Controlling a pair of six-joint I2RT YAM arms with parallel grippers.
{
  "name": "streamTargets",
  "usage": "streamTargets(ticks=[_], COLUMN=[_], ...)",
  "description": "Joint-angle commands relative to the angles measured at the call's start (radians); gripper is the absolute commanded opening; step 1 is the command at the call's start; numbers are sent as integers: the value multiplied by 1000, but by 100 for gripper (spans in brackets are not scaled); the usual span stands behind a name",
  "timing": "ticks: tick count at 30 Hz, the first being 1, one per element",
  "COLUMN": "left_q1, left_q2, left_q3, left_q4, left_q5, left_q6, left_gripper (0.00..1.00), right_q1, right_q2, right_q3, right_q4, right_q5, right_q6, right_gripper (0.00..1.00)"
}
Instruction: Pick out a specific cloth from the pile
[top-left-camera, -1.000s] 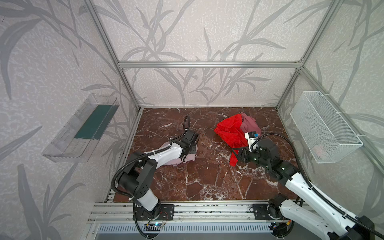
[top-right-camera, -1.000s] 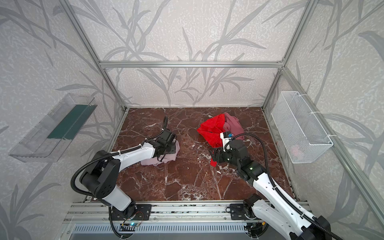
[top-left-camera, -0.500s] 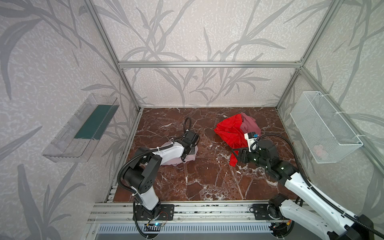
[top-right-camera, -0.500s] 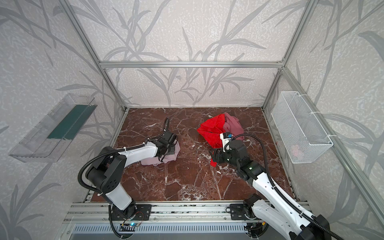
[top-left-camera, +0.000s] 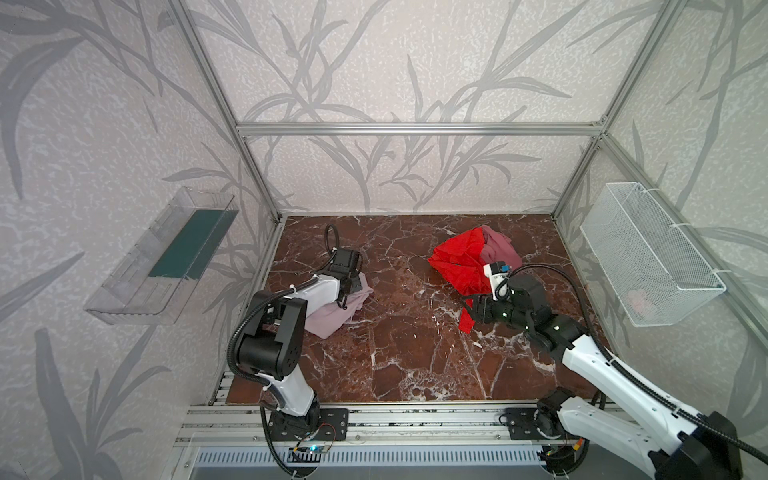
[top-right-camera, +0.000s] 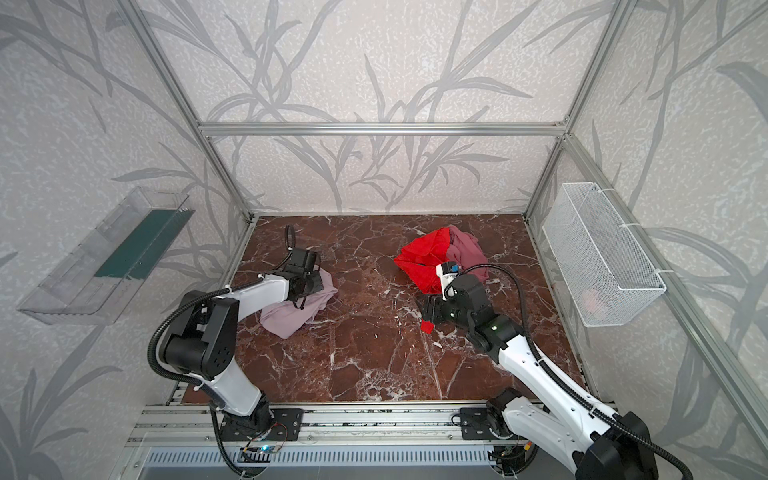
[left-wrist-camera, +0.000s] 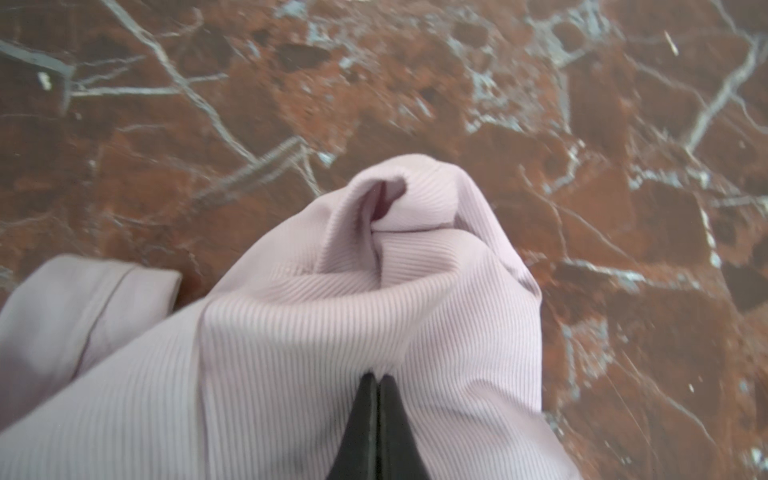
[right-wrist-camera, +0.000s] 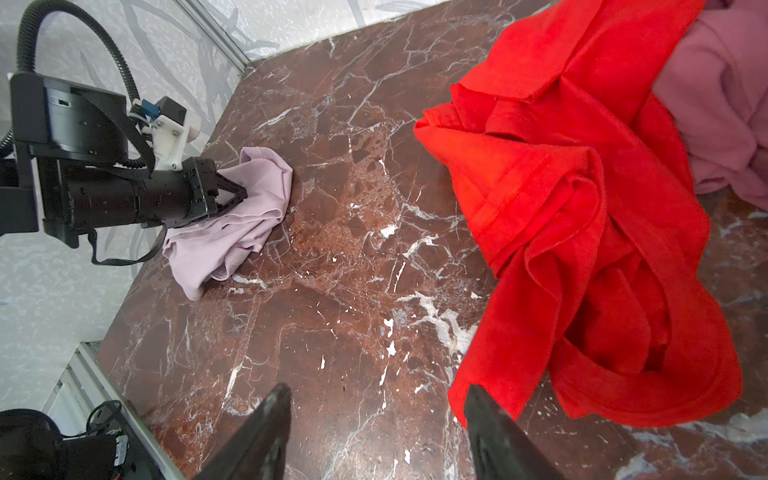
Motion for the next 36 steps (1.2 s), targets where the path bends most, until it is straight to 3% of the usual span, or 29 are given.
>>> streamTargets(ticks=[1,7,10,15,19,26,32,36], left_q1=[60,89,82,75,75,84,108,174], left_q2=[32,-48,-141,-301,-349,-263,-123,-37], left_q3=[51,58,2,-110,-172,-208,-111,-28], left_q4=[30,12,-12,-73,-75,8,-3,17], left_q5=[48,96,147,151,132,113,68,77], left_q6=[-13,27,32,29,19,-8,-28,-18], left_gripper=[0,0,0,0,0,0,0,0], right_q1=[-5,-3,-3,-4,-3,-3,-4,-5], right_q2=[24,57,53,59,75,112,131,159], right_q3=[53,76,63,37,27,56,92,117], right_q4=[-17,-11,11,48,78,86,61,50], right_q5=[12,-7,-19,-41,-60,-82,-70,-60], right_q6=[-20,-14,-1,18,31,30,19,11], right_gripper=[66,65,65,65,65,65,65,65])
